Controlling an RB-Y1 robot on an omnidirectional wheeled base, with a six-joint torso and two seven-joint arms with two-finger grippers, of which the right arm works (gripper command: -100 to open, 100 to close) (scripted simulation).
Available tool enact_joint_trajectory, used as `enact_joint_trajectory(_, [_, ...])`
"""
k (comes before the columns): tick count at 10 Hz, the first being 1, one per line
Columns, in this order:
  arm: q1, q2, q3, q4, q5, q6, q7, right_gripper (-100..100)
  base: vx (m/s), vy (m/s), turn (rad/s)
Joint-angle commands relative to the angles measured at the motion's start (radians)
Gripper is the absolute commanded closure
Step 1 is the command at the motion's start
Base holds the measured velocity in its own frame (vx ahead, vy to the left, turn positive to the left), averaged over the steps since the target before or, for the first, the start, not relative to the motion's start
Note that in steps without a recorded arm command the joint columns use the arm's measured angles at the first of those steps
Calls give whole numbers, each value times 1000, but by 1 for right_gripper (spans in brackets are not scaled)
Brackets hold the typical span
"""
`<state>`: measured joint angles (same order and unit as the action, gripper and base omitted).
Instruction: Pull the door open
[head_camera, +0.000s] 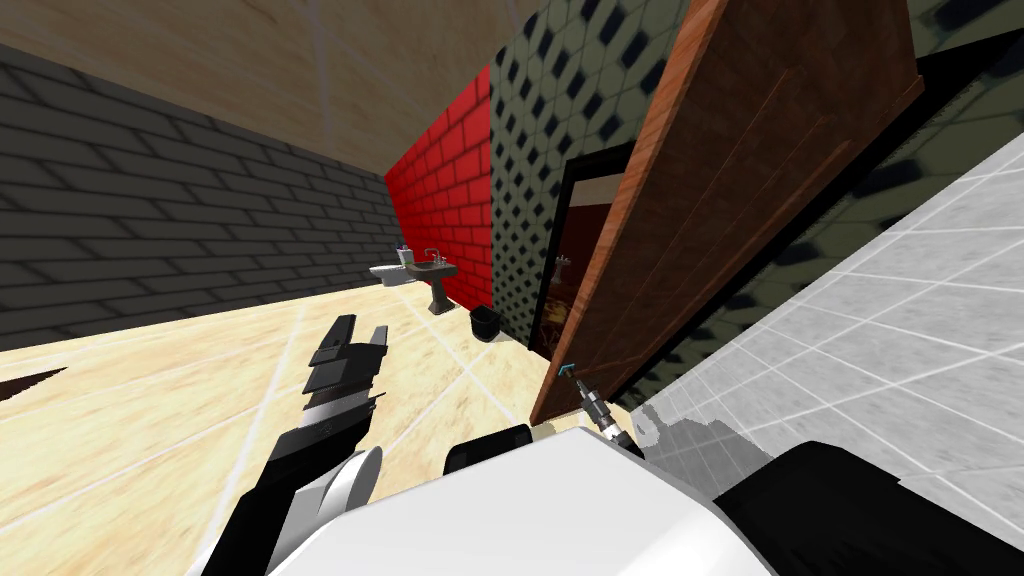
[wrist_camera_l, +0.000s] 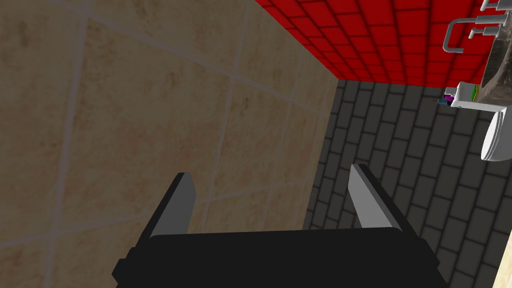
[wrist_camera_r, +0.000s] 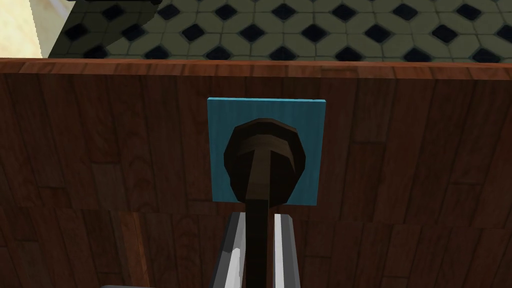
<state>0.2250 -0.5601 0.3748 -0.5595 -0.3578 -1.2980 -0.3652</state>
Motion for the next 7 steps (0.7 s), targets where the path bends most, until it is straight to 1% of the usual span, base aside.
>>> enact_joint_trajectory(1, [-3,-3,3,12,-4,-11,-2,100,-187,-35,120])
enact_joint_trajectory(4, [-5,-6,12,28,-11,-27,-6,100,-206,-55,157])
enact_joint_trajectory(7, [-8,-9,21,45,-19,-44,-9,100,-218,-73,164])
